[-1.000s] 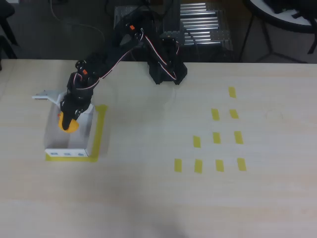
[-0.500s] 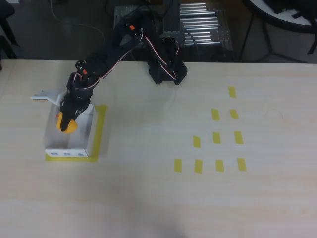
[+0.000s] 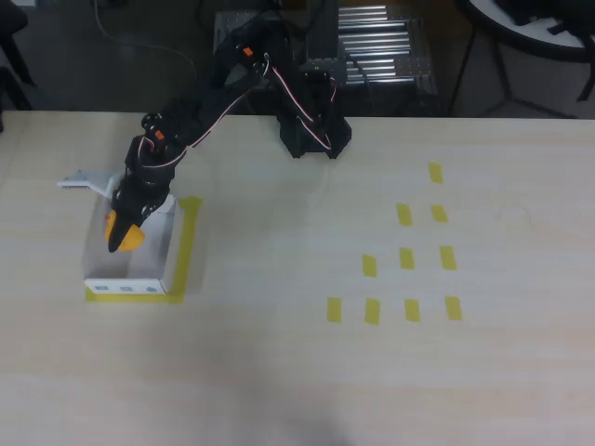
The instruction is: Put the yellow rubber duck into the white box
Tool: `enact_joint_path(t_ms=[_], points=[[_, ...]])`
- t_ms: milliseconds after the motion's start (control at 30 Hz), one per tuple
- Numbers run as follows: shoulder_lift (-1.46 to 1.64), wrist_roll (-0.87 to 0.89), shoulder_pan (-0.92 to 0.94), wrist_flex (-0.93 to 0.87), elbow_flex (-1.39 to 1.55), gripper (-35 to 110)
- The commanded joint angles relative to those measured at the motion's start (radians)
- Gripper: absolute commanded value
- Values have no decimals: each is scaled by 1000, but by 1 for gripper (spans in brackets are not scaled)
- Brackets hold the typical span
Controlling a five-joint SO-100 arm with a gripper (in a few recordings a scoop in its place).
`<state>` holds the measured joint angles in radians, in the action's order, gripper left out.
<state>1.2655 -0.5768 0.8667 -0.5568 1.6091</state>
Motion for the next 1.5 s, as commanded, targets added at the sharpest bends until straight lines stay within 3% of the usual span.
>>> enact_joint_path(t_ms=[0,533,800,933,1167,1467], points=[[18,-38,3,18,-51,29],[84,-31,-23,12,-31,27],[417,242,-129,-282,-100,1],[661,413,-225,-405,-86,0],[1220,549,-485,-446,245,0],[1885,664,-839,-535,1000,0]])
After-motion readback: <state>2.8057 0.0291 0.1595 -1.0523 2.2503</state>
